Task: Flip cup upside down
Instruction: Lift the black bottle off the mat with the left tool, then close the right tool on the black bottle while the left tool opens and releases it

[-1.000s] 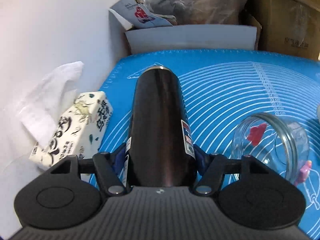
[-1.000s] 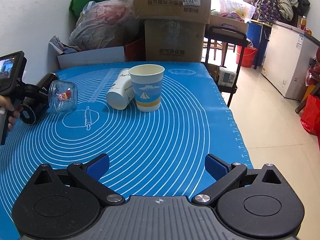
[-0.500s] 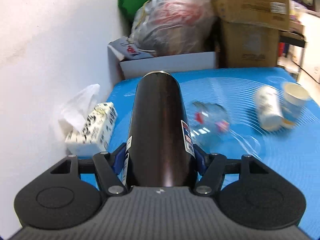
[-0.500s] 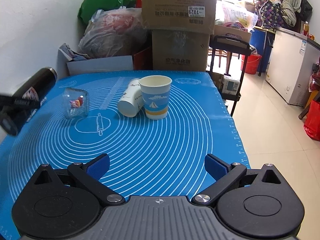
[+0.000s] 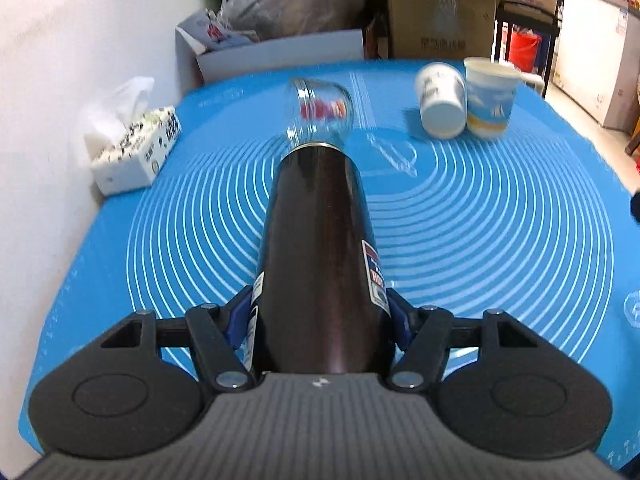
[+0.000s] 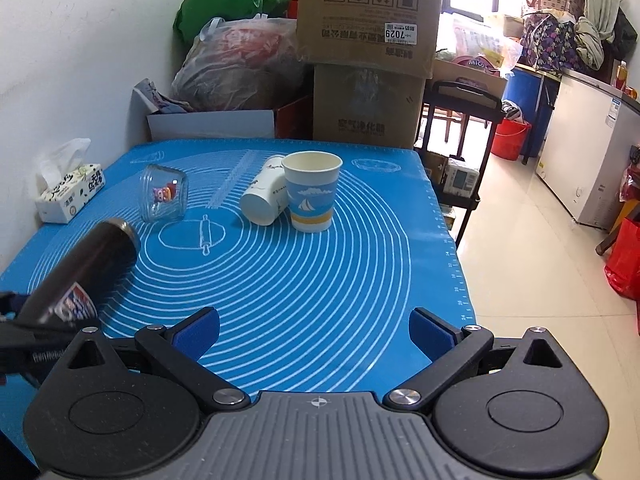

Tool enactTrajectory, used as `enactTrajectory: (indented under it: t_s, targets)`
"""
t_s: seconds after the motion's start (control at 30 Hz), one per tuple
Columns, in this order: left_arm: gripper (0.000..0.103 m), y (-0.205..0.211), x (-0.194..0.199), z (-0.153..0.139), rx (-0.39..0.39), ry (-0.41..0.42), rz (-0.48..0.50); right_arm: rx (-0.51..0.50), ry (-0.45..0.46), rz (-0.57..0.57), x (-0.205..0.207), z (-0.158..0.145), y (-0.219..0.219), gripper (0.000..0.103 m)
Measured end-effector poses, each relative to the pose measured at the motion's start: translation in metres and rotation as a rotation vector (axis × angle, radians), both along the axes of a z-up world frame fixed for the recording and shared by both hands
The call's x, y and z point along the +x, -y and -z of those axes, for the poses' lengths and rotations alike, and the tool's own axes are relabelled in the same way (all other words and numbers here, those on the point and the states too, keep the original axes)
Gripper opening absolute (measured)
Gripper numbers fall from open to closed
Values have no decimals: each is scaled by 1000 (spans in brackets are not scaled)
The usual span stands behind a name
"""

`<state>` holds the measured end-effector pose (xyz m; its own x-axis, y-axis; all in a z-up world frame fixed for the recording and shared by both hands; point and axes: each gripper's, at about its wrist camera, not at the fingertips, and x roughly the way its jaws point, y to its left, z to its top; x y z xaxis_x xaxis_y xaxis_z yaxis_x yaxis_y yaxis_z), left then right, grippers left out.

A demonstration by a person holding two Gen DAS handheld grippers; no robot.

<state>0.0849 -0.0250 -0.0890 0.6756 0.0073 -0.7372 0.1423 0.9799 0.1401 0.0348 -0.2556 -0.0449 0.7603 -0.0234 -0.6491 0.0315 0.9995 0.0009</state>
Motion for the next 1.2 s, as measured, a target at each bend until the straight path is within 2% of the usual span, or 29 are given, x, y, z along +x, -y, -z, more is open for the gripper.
enactTrajectory:
  t_s: [0.3,0.43,0.5,0.6,0.77,0.87,1.0,1.2]
  targets:
    - [68,-3,-3,10,-9,-17,-1,-27,-26,-19,4,6,-6,103]
    - [68,-7,-2,11,-45,-23,-23,-37,-32,-37,5,6,-11,103]
    - [68,-7,-6,6,-39,12,-30,-46,-37,-50,6,5,-14,103]
    - [80,-8,-10,-7,-36,63,-28,-65,-46,-80,9,3,-20,103]
    - [82,-22,-21,-24,-66,104,-48,-146,-45,-155,13,-8,-37,103]
    - [83,-36,-29,-33,-96,119,-71,-256,-35,-246,16,-19,-57,103]
    - [87,-56,-45,-44,-121,158,-100,-465,-23,-408,20,-35,-96,103]
    - [90,-88,-72,-51,-106,222,-168,-897,-14,-745,17,-35,-169,103]
